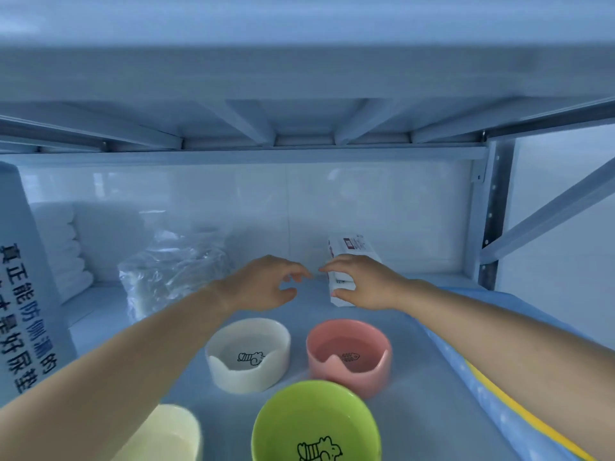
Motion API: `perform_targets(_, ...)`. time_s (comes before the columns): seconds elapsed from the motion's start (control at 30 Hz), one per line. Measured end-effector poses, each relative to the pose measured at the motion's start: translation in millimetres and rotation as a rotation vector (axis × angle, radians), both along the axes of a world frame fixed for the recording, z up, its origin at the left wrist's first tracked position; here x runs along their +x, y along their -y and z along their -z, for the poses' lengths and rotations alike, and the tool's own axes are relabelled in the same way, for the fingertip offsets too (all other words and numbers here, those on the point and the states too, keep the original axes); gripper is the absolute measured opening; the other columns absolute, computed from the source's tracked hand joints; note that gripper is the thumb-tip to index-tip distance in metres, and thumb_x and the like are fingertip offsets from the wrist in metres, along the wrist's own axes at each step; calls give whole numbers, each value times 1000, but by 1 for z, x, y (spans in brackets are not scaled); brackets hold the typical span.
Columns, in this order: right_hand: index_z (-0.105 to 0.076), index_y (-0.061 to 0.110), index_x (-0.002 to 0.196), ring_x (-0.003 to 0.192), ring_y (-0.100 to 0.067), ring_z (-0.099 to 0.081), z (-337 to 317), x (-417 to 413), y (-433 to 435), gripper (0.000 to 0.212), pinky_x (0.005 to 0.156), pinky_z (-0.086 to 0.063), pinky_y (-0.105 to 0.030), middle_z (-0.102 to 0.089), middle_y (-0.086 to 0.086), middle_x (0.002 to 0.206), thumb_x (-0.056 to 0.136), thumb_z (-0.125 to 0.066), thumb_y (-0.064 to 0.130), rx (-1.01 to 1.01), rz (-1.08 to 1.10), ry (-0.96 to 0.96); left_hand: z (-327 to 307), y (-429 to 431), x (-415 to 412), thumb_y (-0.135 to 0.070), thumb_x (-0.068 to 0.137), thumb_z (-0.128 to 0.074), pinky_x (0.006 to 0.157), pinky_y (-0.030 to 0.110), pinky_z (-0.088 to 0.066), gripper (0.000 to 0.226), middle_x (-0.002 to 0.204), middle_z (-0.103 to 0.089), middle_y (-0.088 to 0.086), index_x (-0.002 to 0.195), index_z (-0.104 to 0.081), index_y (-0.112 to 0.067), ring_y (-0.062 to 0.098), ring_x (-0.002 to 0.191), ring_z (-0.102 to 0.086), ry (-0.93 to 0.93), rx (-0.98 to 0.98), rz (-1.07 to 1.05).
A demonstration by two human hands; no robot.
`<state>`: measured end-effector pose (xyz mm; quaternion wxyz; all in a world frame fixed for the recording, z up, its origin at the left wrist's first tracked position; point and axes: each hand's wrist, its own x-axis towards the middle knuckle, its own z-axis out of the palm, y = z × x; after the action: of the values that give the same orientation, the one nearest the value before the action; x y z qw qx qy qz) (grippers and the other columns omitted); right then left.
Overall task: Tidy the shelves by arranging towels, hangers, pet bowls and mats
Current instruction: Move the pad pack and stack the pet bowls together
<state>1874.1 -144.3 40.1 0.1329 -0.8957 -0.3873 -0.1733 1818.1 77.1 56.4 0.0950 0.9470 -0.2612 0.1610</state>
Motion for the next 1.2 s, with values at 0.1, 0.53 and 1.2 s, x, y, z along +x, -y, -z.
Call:
perform_targets(0.1, -57, 22, 124, 119, -11, -49, -6, -10, -26, 40, 101, -35, -21, -56, 5, 128, 86, -62, 32, 78, 1, 55, -11, -25, -18, -7, 83, -62, 77, 1, -38, 33, 100, -66, -6, 113, -63, -18, 10, 93, -62, 46, -166, 6)
perform_targets(0.53, -59, 14, 119, 114, -21, -53, -20, -43, -170, 40, 97, -39, -27, -58, -5, 123, 83, -68, 28, 137, -115, 16, 1, -141, -59, -27, 78, -63, 94, 36, -44, 49, 127, -53, -1, 125, -52, -28, 22, 118, -49, 187, -56, -536)
perform_targets(1.2, -36, 22, 139, 131, -21, -31, -7, -23, -224, 57, 104, -36, -38, -35, 4, 145, 87, -58, 33, -91, -34, 41, 26, -156, -55, -11, 79, -59, 97, 39, -43, 69, 144, -28, 5, 141, -30, -23, 27, 135, -24, 83, -193, -599)
